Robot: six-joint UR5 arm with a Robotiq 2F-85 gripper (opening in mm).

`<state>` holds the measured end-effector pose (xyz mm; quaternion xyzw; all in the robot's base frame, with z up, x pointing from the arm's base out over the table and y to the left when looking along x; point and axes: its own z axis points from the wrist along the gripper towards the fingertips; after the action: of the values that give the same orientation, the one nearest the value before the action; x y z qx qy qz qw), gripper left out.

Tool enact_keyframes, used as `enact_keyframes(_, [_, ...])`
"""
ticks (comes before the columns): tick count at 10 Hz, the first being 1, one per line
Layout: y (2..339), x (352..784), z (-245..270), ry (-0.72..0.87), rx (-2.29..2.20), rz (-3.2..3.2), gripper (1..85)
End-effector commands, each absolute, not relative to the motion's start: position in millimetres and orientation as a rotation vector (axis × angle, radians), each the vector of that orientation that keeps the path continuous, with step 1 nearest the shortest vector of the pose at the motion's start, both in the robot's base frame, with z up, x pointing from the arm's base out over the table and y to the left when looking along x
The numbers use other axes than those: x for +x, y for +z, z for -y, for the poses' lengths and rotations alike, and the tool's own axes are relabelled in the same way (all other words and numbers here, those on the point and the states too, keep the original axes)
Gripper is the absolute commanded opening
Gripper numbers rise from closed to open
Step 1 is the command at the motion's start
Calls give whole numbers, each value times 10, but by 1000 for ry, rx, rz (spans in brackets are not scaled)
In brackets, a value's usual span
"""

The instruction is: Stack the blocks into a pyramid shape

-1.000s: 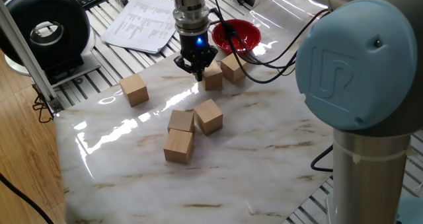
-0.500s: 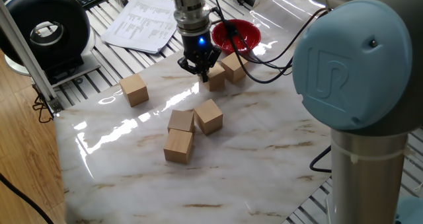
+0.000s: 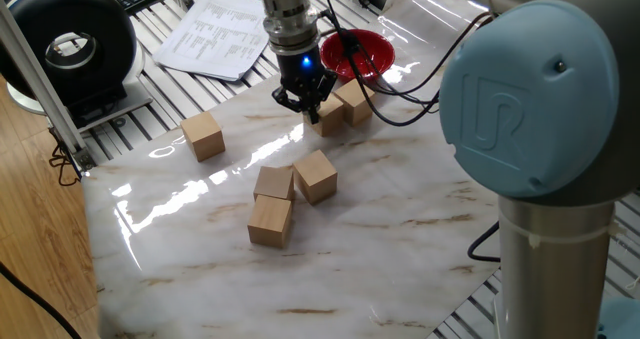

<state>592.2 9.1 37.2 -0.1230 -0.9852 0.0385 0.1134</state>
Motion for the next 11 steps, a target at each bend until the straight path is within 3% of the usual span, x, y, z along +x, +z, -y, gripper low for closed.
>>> enact_keyframes(1, [390, 5901, -94, 108, -359, 2881, 13])
enact_keyframes(11, [357, 5945, -19, 143, -370, 2892, 13])
